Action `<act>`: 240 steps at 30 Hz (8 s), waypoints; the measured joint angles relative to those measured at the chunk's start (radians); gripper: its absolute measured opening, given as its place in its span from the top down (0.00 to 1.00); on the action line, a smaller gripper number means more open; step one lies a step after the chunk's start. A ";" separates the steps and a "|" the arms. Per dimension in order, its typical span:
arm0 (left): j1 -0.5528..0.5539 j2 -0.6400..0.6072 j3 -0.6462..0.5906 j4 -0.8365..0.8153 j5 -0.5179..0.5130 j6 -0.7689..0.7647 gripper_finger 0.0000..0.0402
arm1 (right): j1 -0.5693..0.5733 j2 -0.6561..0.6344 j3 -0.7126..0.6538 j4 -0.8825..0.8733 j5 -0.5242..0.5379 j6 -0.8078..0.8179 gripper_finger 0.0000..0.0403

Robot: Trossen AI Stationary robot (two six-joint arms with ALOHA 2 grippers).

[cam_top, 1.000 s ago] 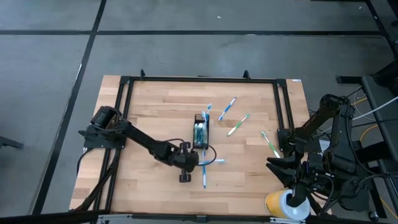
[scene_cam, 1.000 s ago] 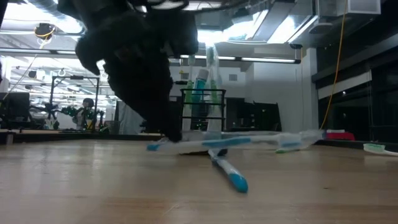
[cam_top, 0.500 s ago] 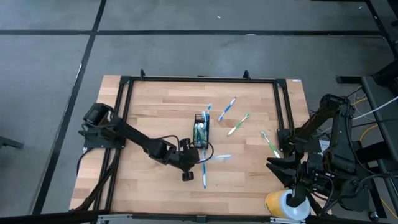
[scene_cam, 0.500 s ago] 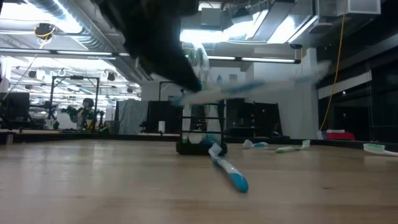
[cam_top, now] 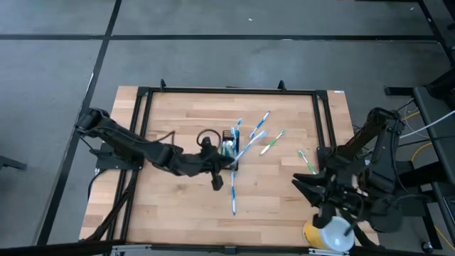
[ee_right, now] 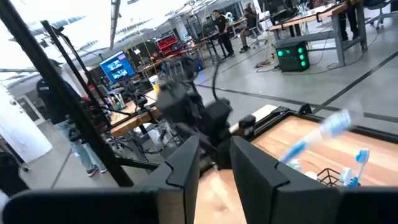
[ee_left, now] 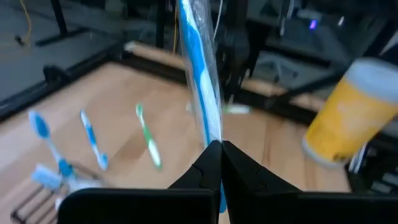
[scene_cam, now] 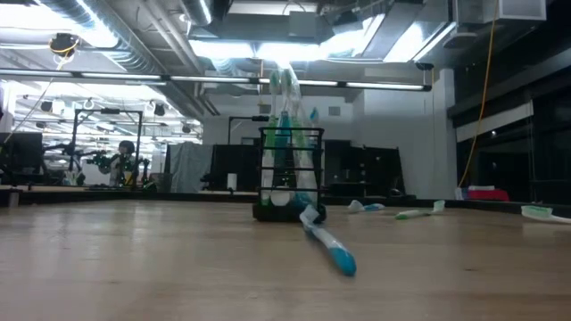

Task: Pick & Place toothbrushing station
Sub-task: Put the blue toothbrush into the black organizer

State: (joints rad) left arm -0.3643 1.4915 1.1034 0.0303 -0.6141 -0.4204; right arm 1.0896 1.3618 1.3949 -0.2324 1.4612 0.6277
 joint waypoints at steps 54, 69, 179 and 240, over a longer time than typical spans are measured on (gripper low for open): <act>-0.017 -0.070 -0.001 0.126 -0.098 0.222 0.95 | -0.541 -0.002 -0.001 0.228 -0.452 -0.488 0.96; -0.069 -0.361 -0.001 -0.550 -0.417 -0.017 0.80 | -0.833 0.006 -0.046 0.165 -0.735 -0.607 0.96; -0.297 -0.233 -0.001 -0.391 -0.559 -0.029 0.83 | -1.230 0.048 -0.373 -0.388 -1.480 -0.818 0.70; -0.327 -0.233 -0.001 -0.392 -0.549 -0.125 0.83 | -1.343 0.214 -0.369 -0.255 -1.489 -1.357 1.00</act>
State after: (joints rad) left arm -0.6910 1.2583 1.1023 -0.3614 -1.1627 -0.5454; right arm -0.2538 1.5755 1.0260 -0.4874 -0.0277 -0.7292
